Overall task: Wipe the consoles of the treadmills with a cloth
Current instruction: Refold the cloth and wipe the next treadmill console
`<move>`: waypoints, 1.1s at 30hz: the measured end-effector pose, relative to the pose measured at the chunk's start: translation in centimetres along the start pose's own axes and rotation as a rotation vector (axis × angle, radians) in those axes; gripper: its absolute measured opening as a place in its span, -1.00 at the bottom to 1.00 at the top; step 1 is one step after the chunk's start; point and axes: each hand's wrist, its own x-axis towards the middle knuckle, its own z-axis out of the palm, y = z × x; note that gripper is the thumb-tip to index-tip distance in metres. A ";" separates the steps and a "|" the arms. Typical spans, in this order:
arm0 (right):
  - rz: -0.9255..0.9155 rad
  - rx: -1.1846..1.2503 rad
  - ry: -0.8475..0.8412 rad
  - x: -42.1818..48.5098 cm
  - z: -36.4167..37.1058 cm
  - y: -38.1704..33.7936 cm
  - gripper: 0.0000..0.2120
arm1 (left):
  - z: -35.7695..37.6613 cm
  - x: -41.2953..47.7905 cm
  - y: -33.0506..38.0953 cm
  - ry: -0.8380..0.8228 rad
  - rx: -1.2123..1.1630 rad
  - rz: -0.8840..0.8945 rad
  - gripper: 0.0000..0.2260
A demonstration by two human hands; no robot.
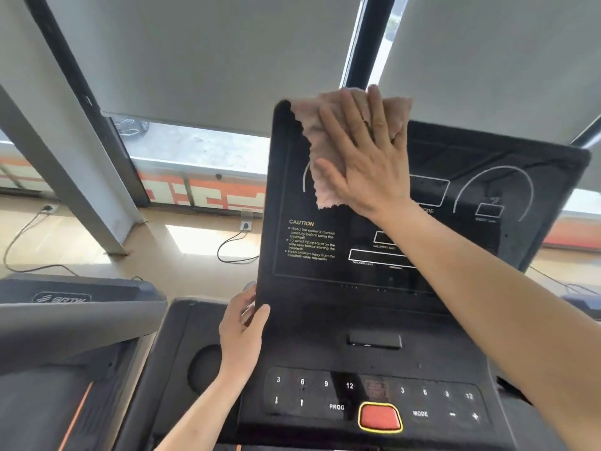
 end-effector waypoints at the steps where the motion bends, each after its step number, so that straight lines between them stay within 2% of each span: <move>1: 0.022 0.006 -0.002 -0.6 0.2 -0.1 -0.29 | 0.1 0.0 -0.1 0.002 0.004 -0.002 -0.66; 6: -0.022 -0.007 -0.099 -7.3 2.2 -1.5 -0.20 | 0.4 0.2 0.0 0.051 -0.015 -0.014 -0.68; 13: -0.099 -0.006 -0.191 -19.0 5.8 -4.0 -0.19 | 0.6 0.2 0.1 0.089 -0.022 -0.017 -0.67; 16: -0.141 -0.006 -0.203 -19.8 5.8 -3.3 -0.26 | 0.5 0.1 0.1 0.071 -0.003 -0.019 -0.65; 20: -0.168 -0.014 -0.151 -18.4 5.1 -2.0 -0.30 | 1.0 -0.3 -0.5 0.039 0.042 0.003 -0.52; 29: 0.324 0.061 -0.106 -7.7 0.7 5.0 -0.21 | 1.9 -1.2 -0.6 0.038 0.071 -0.003 -0.38; 33: 0.448 0.052 -0.093 -7.0 0.0 7.4 -0.21 | 2.3 -1.4 -1.2 0.009 0.136 0.003 -0.30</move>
